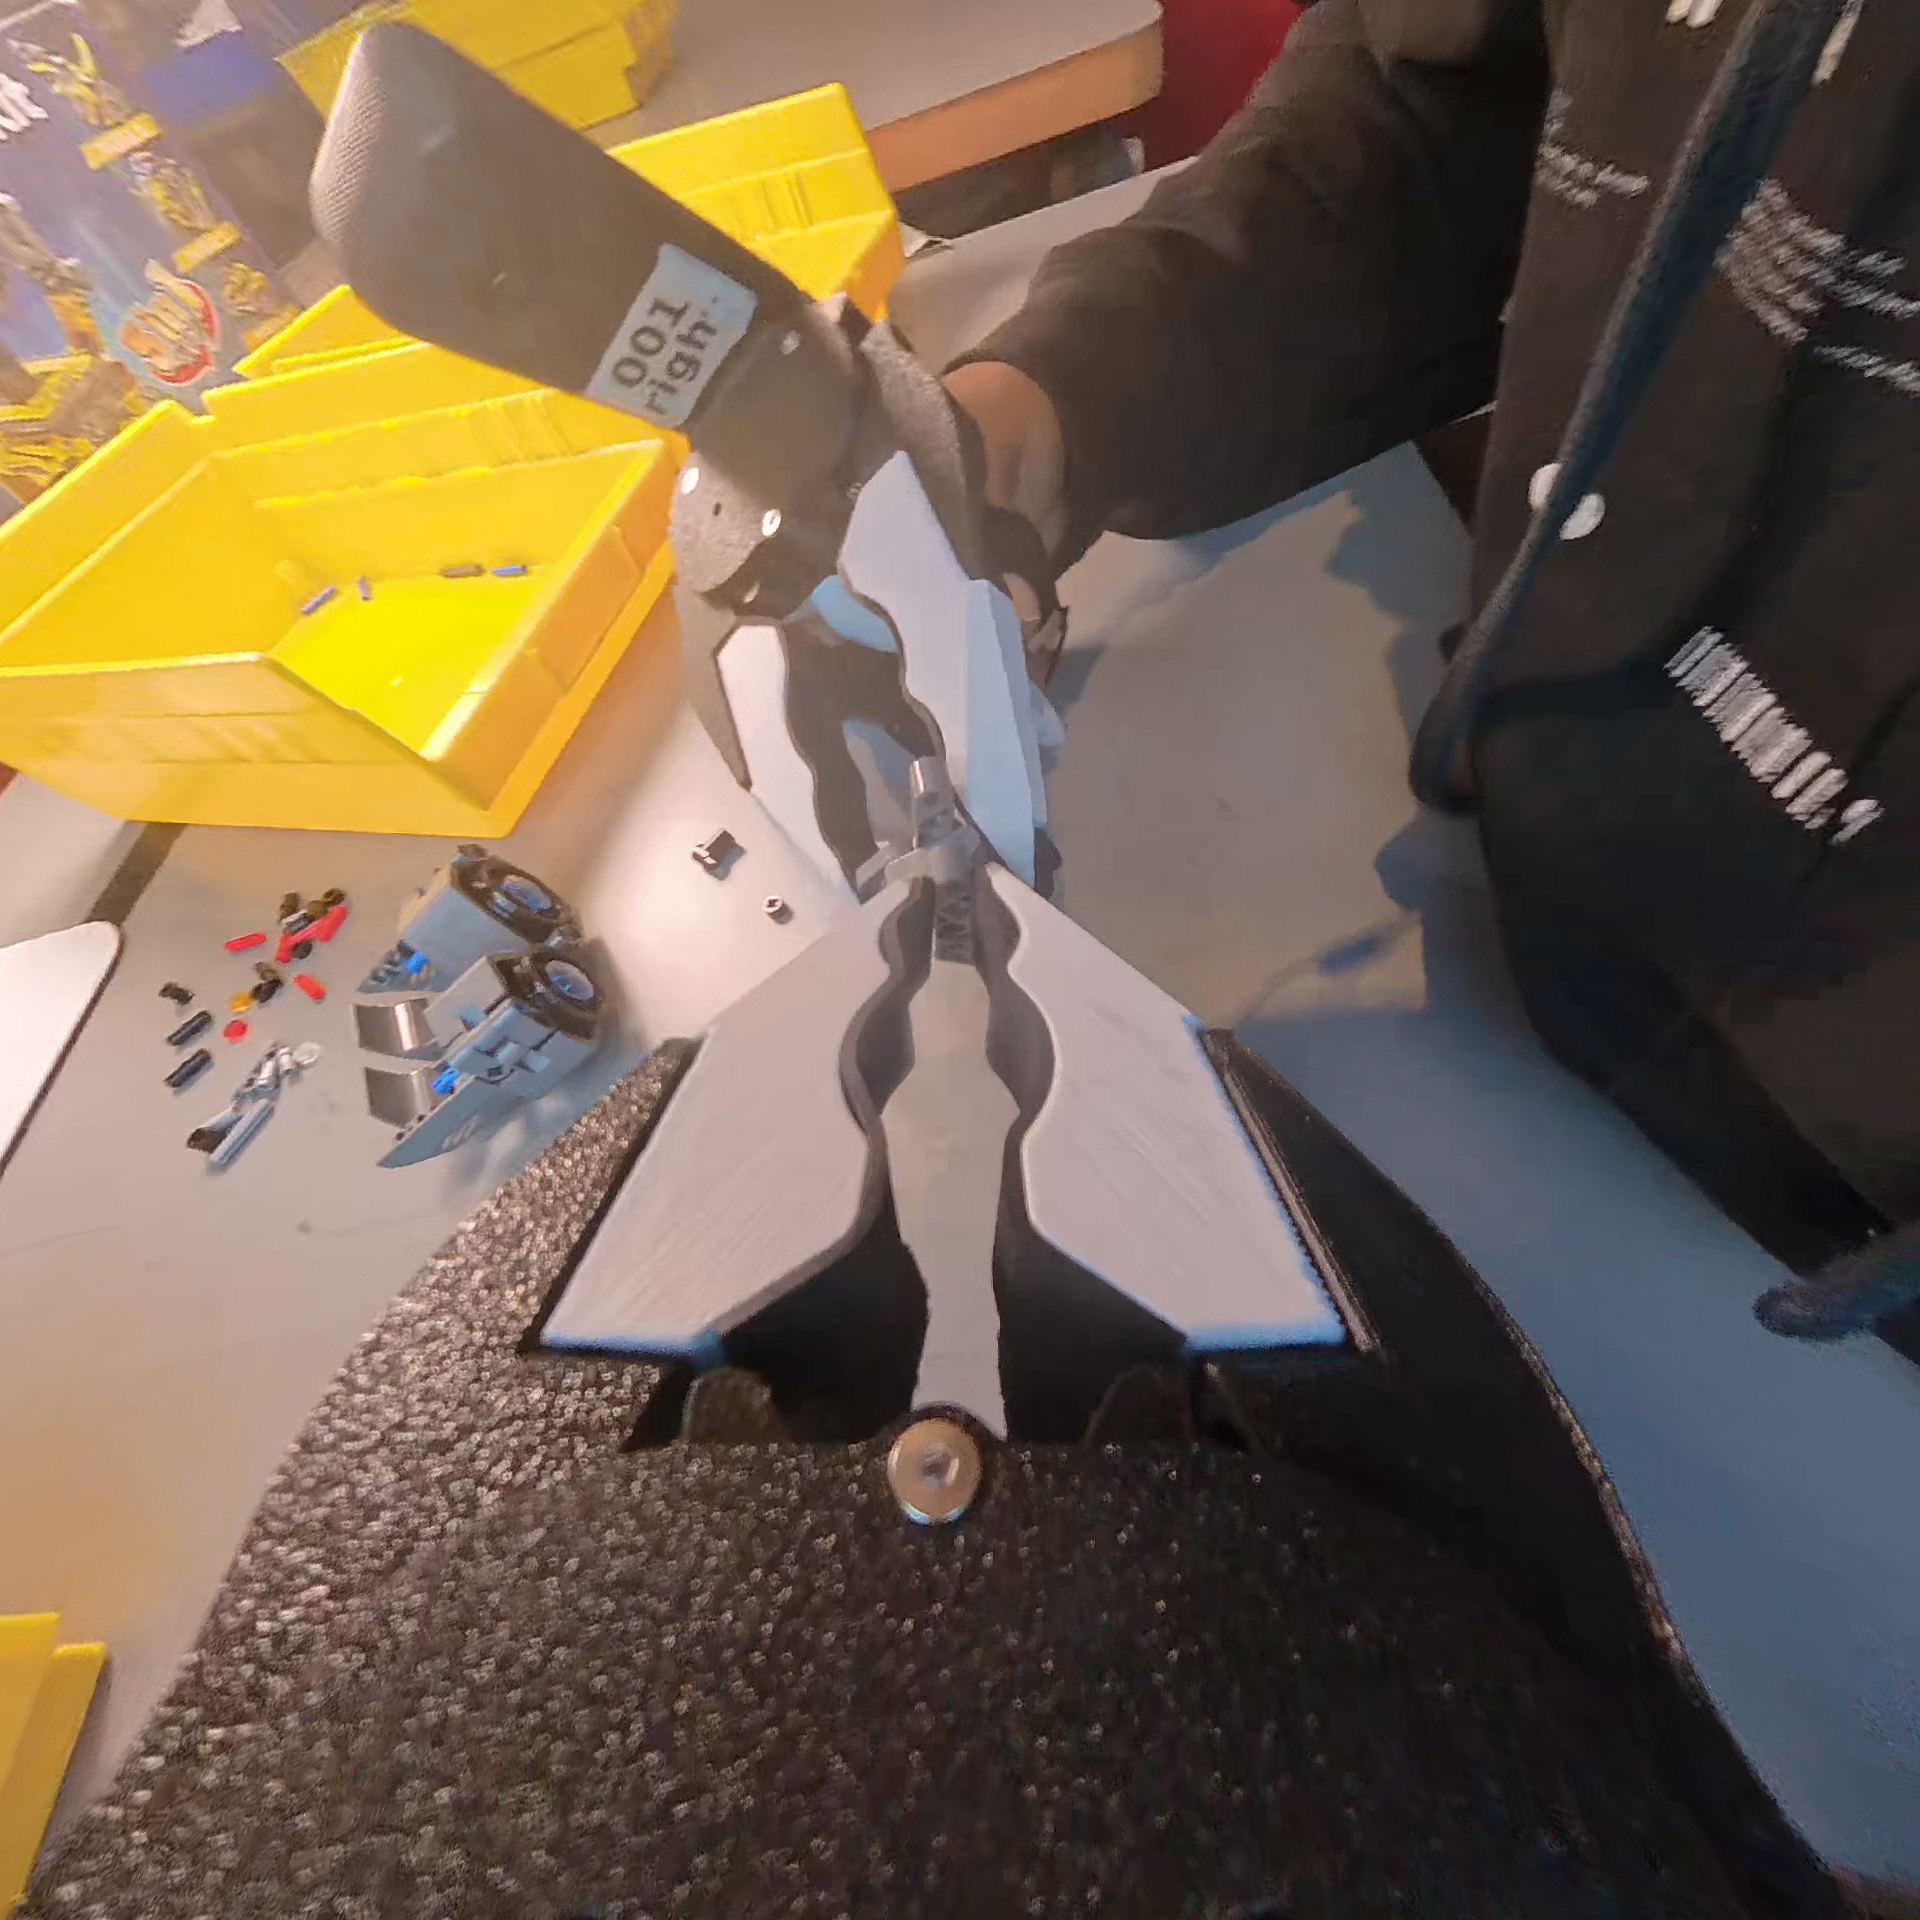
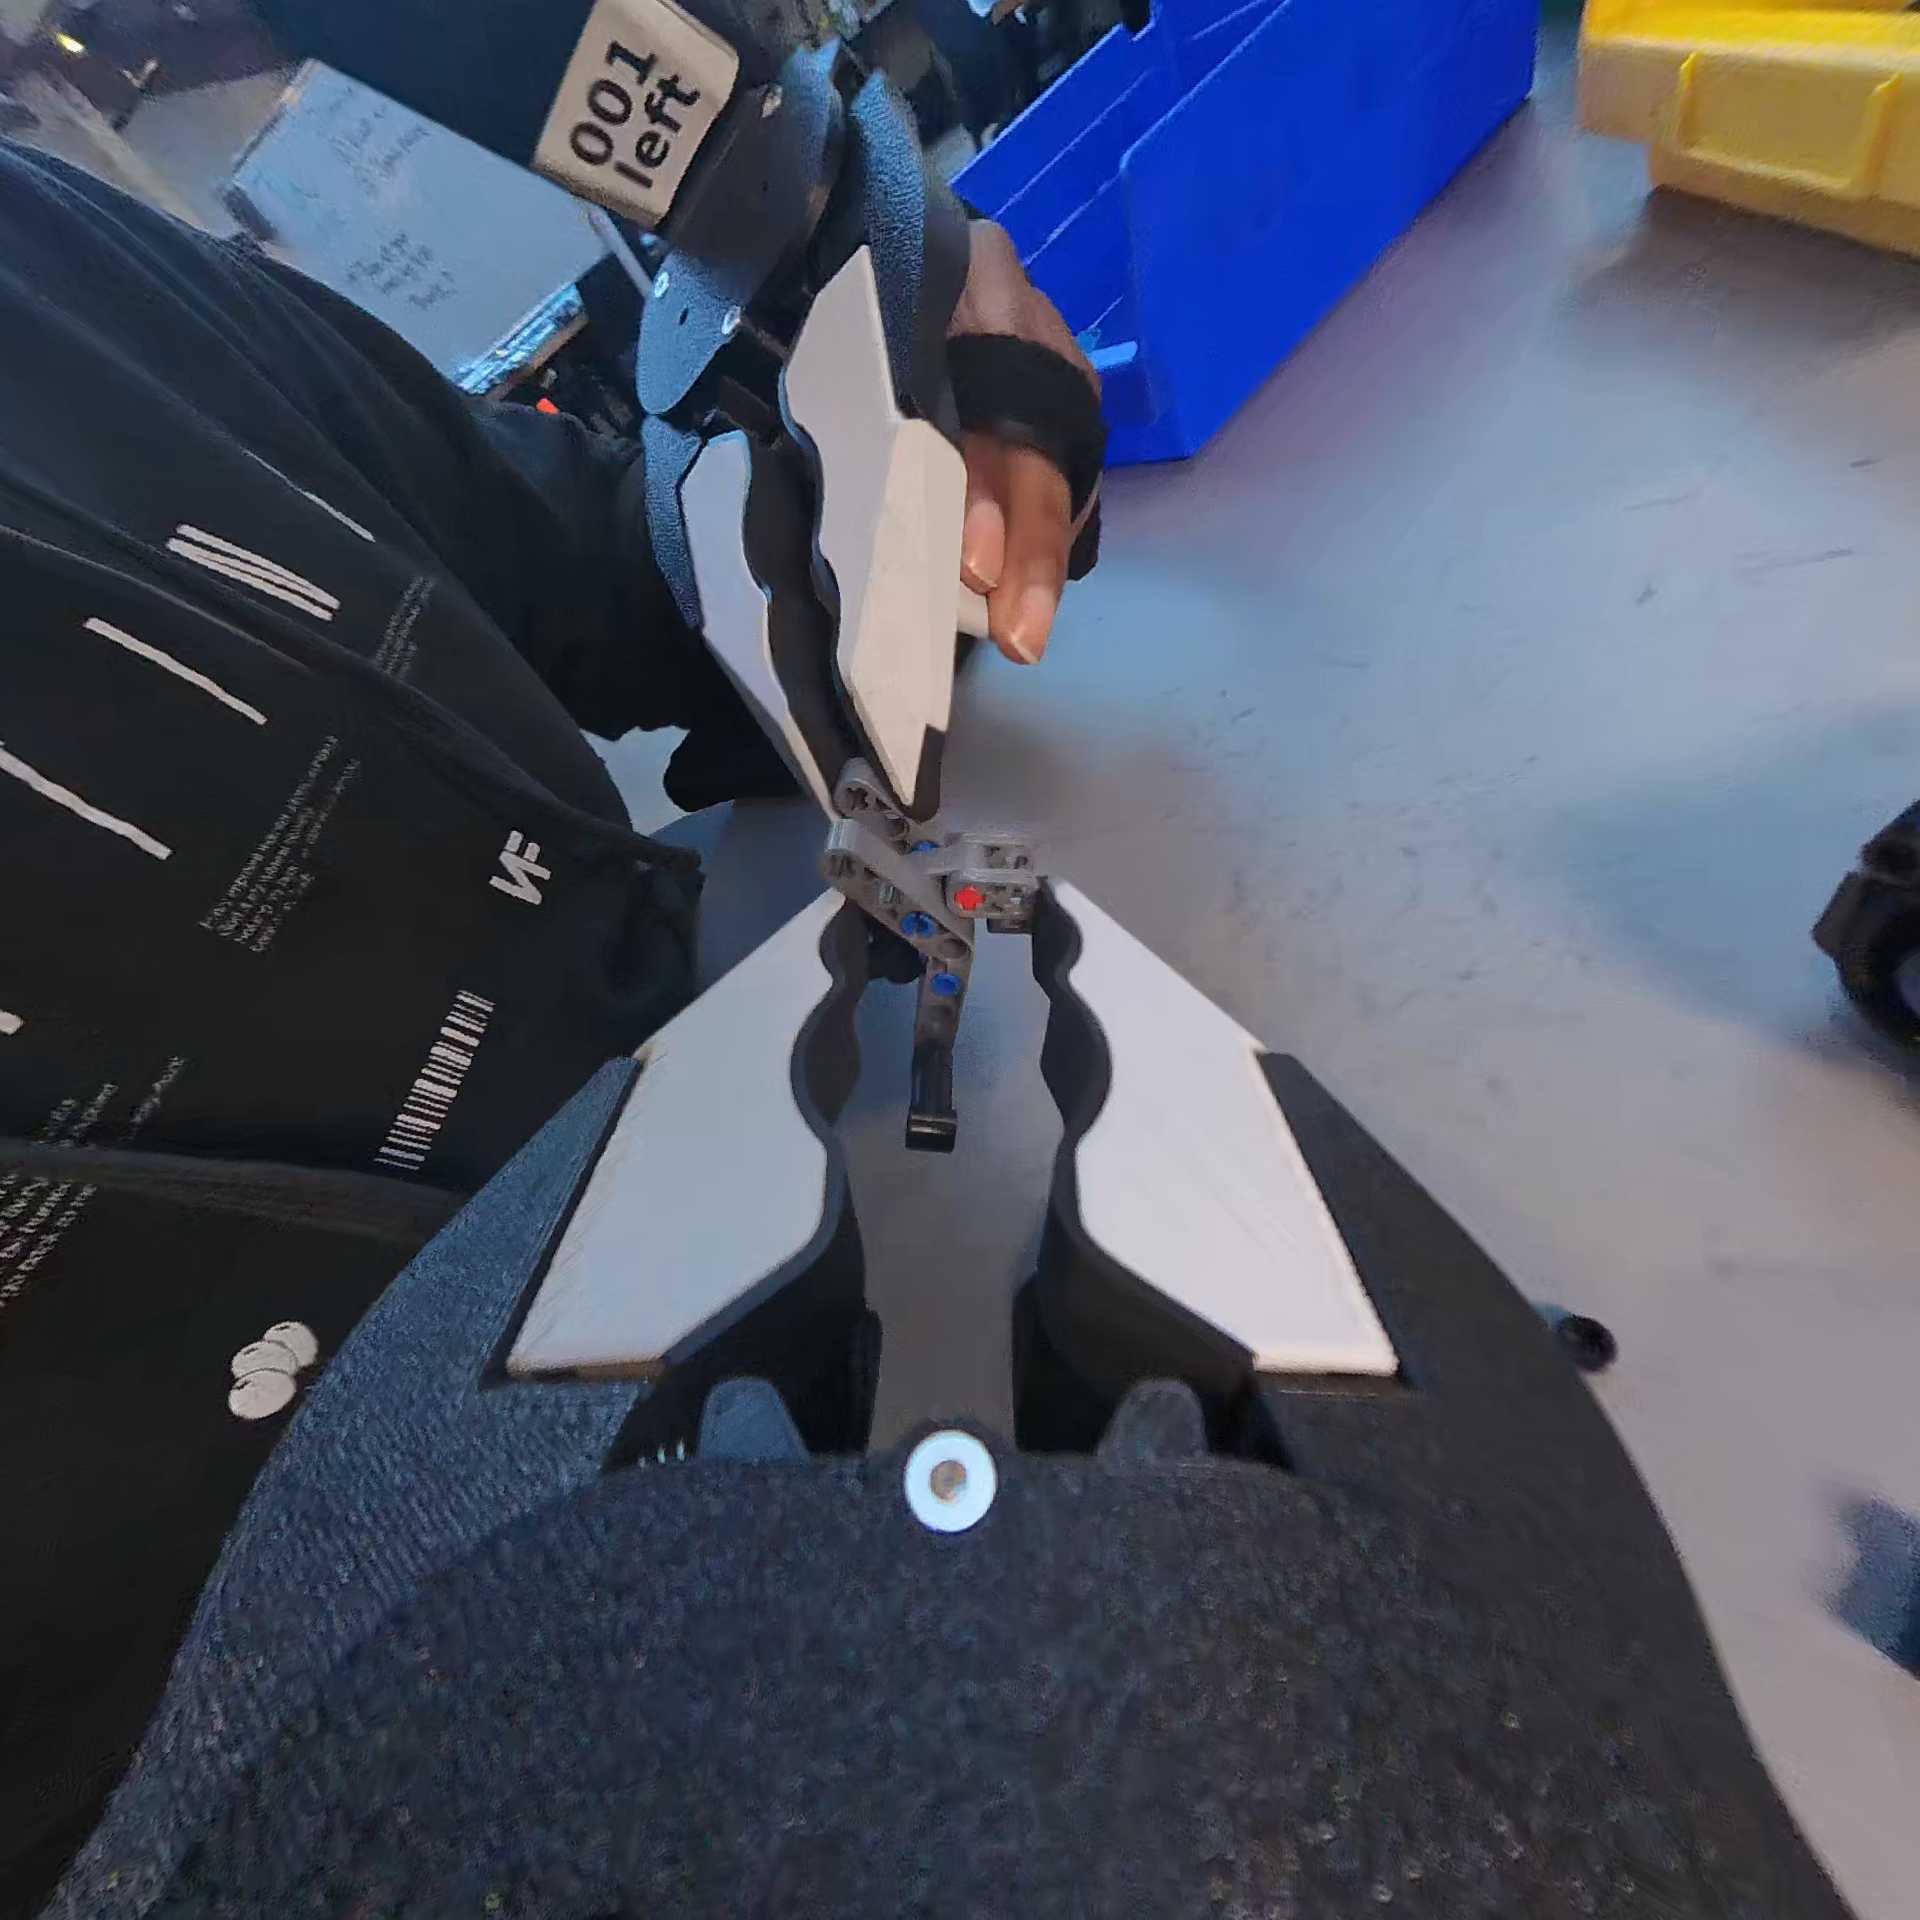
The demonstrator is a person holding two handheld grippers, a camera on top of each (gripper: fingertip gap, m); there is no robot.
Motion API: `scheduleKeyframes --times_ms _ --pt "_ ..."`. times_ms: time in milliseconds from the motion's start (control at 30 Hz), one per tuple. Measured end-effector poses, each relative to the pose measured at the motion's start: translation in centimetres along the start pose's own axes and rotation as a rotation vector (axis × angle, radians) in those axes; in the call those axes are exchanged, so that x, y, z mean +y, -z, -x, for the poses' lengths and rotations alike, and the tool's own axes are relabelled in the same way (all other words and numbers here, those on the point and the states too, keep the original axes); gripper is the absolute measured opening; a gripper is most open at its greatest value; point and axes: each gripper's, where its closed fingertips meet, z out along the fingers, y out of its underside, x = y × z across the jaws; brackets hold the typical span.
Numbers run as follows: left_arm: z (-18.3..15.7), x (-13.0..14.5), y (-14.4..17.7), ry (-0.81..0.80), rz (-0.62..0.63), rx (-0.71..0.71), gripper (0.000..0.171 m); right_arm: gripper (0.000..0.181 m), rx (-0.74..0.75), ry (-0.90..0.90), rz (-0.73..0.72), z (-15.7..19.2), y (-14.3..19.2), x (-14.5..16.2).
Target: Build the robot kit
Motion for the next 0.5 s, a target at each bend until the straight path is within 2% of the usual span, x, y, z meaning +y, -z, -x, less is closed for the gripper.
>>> scheduleKeyframes --times_ms 200,333,433,500 --pt "-1.7 -0.2 0.0 -0.007 -0.014 0.123 0.007 0.027 -0.081 -0.027 0.054 1.4 -0.6 0.8" --pt "-3.7 -0.2 -0.4 -0.019 -0.014 0.242 0.007 0.027 -0.137 -0.001 0.14 2.7 -1.2 2.2" --pt "-5.2 -0.7 -0.7 0.007 -0.055 0.328 0.009 0.028 -0.182 0.059 0.207 3.9 -1.3 3.0" --pt "-4.6 -1.5 -0.4 0.053 -0.11 0.316 0.009 0.029 -0.18 0.077 0.172 3.9 -1.0 2.5"
